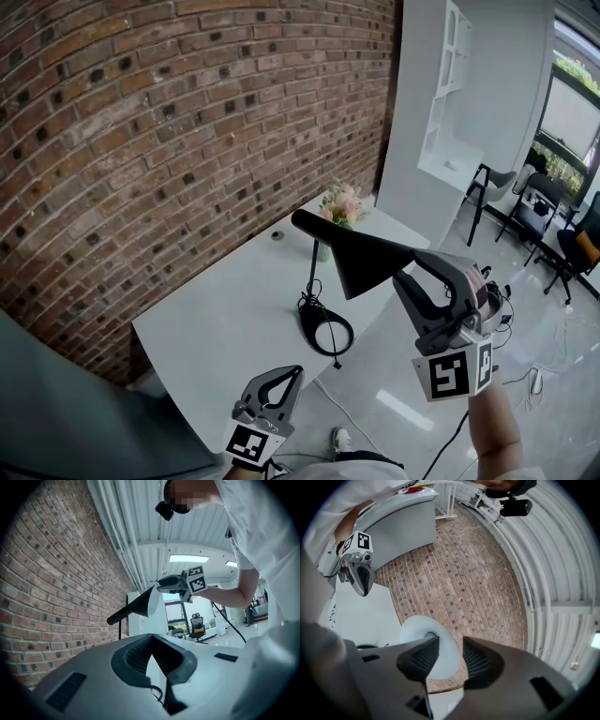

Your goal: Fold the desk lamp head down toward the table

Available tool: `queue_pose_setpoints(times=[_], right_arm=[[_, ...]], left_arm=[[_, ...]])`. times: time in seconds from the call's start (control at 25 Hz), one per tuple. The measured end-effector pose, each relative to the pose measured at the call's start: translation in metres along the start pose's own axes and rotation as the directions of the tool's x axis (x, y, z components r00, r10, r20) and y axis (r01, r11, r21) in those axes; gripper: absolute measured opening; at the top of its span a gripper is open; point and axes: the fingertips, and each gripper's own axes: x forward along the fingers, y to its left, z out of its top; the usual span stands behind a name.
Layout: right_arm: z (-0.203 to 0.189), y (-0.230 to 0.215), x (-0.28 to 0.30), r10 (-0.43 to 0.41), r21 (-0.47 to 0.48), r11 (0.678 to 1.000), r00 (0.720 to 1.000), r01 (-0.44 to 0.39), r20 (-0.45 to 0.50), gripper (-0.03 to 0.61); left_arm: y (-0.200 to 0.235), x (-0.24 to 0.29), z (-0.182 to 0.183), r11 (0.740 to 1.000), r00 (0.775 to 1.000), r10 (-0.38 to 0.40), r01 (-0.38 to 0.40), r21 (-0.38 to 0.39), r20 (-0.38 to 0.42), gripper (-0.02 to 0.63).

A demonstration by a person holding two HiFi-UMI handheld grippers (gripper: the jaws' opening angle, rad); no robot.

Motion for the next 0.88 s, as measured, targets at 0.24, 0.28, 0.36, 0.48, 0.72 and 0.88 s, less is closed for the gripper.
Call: queue_pose_setpoints(times=[0.24, 0.28, 0.36, 0.48, 0.72, 0.88], right_arm=[[0.001, 0.011, -0.001, -0.011, 0.024, 1.0, 0.999, 0.01, 0.032, 0.147], [0.0, 0.012, -0.002, -0.012, 0.03, 0.999, 0.999, 0.011, 0.032, 0.147], [-0.002, 0.016, -0.004, -0.011, 0.047, 0.999, 1.0, 0.009, 0.028, 0.147], [-0.005, 0.023, -0.007, -0.011, 0.076, 0.997, 1.0, 0.009, 0.024, 0.147], [-0.009, 0.037, -0.012, 0.0, 0.126, 0.992, 1.0, -0.001, 0.01, 0.147], [-0.011, 0.042, -0.015, 0.004, 0.144, 0.99, 1.0, -0.005, 0.008, 0.147]], left_arm=[[0.003, 0.001, -0.004, 1.0, 1.0, 0.004, -0.004, 0.004, -0.013, 0.008], [0.004, 0.001, -0.004, 1.0, 1.0, 0.005, -0.005, 0.004, -0.014, 0.008], [0.007, 0.0, -0.005, 1.0, 1.0, 0.012, -0.013, -0.003, -0.019, 0.008], [0.012, -0.001, -0.007, 1.0, 0.999, 0.022, -0.022, -0.008, -0.031, 0.008], [0.013, 0.002, -0.008, 1.0, 1.0, 0.011, -0.011, -0.005, -0.027, 0.008], [0.011, 0.003, -0.006, 1.0, 0.999, 0.002, -0.002, 0.001, -0.035, 0.008]])
